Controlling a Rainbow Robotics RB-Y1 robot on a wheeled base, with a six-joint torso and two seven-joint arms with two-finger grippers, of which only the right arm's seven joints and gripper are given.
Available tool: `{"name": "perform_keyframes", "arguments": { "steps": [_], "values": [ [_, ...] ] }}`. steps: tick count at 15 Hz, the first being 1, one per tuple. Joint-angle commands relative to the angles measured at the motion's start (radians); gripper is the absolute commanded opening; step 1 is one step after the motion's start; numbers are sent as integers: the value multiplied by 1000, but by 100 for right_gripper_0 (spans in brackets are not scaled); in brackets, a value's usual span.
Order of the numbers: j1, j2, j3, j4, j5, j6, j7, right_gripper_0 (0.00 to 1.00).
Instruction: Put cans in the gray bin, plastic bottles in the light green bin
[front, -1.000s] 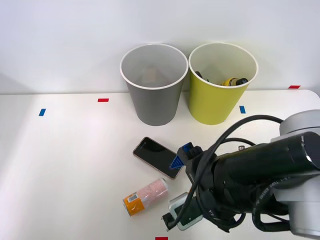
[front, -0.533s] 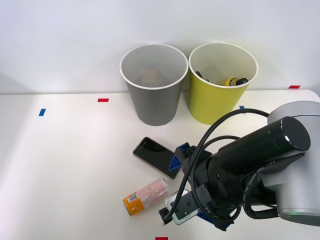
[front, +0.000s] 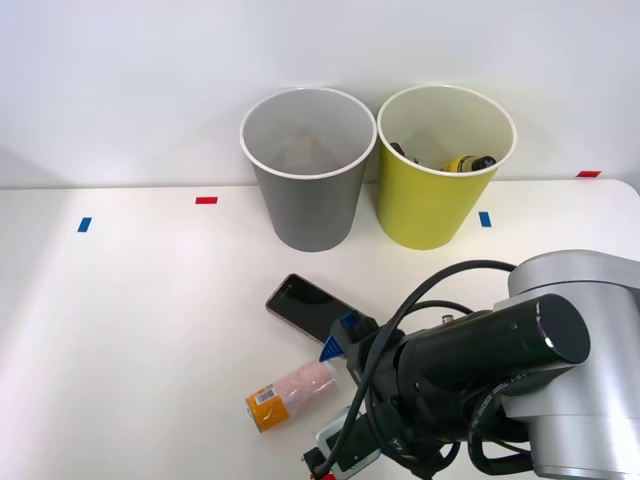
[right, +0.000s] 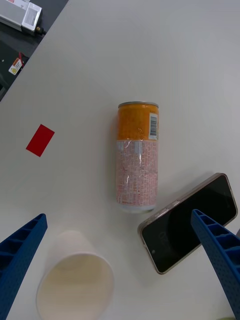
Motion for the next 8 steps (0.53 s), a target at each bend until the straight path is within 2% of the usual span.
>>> {"name": "perform_keyframes", "arguments": {
  "steps": [1, 6, 8],
  "values": [
    [-9, 54, 43, 75, 37, -51, -5, 100],
    [-41, 144, 117, 163, 128, -79, -16, 100],
    [-62, 171, 148, 218, 132, -96, -26, 100]
  ]
}}
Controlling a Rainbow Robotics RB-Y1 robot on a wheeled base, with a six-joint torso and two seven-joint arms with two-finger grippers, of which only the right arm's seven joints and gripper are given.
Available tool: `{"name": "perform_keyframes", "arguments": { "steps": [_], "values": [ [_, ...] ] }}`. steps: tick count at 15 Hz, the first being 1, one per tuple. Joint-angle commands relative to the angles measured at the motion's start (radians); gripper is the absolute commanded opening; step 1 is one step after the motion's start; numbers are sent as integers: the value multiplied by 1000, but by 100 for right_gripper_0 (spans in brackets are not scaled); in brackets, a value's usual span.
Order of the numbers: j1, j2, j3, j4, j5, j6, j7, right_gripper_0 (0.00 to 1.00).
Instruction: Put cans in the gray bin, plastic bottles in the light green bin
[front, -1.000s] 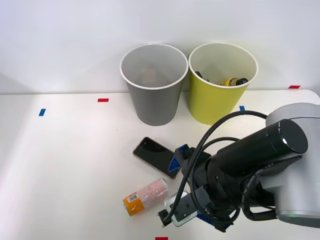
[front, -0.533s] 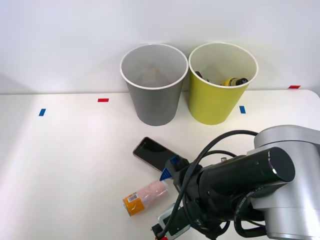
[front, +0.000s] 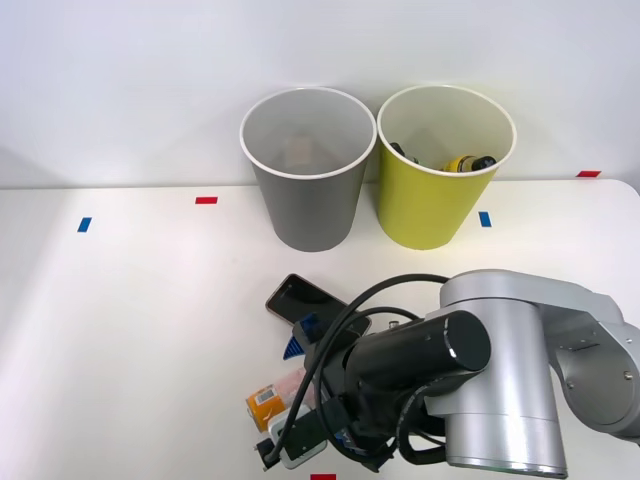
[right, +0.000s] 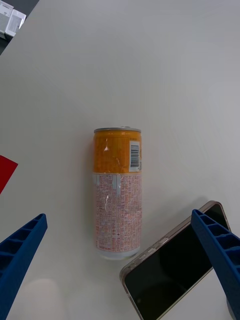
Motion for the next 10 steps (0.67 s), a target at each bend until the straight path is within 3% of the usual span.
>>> {"name": "perform_keyframes", "arguments": {
  "steps": [1, 5, 10],
  "values": [
    [-23, 44, 38, 74, 16, -20, -14, 100],
    [-23, 73, 86, 88, 91, -20, -36, 100],
    [-23, 87, 93, 92, 91, -20, -59, 100]
  ]
}}
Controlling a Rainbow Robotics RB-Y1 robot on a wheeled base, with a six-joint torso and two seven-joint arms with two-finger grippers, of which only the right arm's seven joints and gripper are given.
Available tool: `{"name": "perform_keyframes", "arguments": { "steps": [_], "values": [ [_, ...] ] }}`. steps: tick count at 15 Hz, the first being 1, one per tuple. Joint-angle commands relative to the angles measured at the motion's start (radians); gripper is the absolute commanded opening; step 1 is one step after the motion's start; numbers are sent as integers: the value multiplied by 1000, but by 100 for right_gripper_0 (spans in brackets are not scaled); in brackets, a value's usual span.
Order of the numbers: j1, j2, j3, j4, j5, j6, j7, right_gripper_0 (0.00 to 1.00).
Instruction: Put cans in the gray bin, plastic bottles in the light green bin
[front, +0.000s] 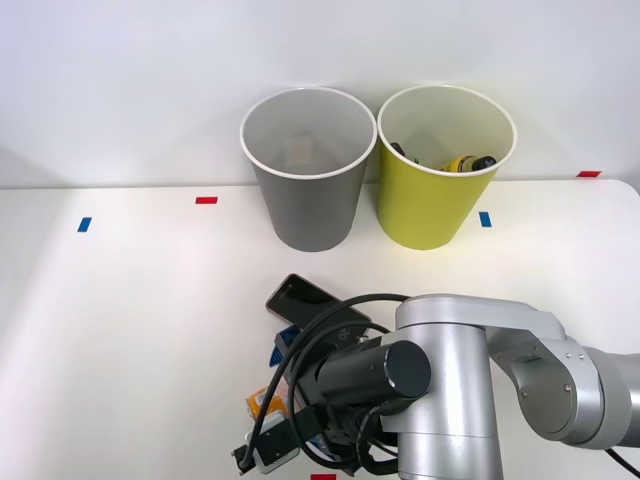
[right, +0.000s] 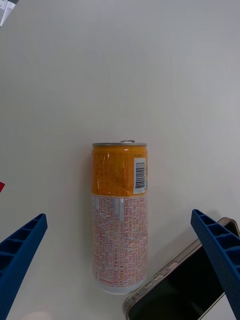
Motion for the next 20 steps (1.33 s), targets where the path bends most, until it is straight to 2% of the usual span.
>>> {"name": "perform_keyframes", "arguments": {
  "steps": [1, 4, 8, 12, 15, 20],
  "values": [
    [0, 5, 2, 0, 0, 0, -9, 100],
    [0, 14, 8, 12, 2, 0, -15, 100],
    [0, 65, 22, 94, 12, -14, -5, 100],
    [0, 152, 26, 209, 46, -32, 6, 100],
    [-1, 186, 26, 272, 83, -69, 17, 100],
    [-13, 194, 40, 301, 100, -68, 32, 100]
  ]
}}
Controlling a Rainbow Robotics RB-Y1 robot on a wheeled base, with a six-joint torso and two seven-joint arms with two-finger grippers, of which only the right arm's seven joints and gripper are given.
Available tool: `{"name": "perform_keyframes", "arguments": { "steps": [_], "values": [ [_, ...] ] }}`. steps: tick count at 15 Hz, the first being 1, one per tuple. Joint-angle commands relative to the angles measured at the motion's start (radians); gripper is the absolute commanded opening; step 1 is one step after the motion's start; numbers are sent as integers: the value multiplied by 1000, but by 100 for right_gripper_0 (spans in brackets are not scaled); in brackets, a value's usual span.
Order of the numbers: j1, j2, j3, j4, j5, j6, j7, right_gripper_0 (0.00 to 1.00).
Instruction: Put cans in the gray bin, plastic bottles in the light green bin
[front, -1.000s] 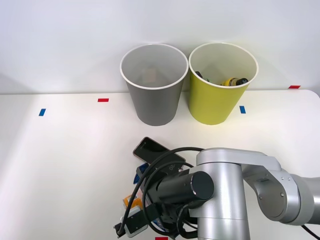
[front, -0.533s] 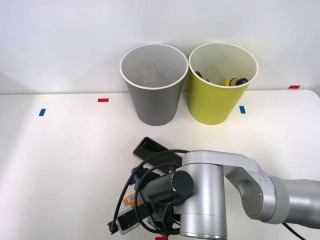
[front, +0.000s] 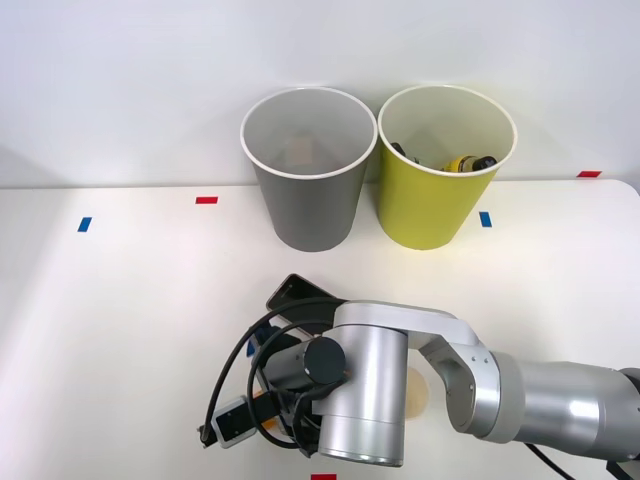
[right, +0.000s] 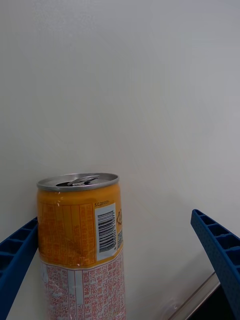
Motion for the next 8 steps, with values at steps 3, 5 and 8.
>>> {"name": "perform_keyframes", "arguments": {
  "steps": [3, 5, 8],
  "values": [
    [-16, -12, 15, 4, 3, 3, 11, 100],
    [-16, -12, 33, 2, 27, 12, 11, 100],
    [-16, -10, 45, 2, 37, 12, 13, 50]
  ]
}}
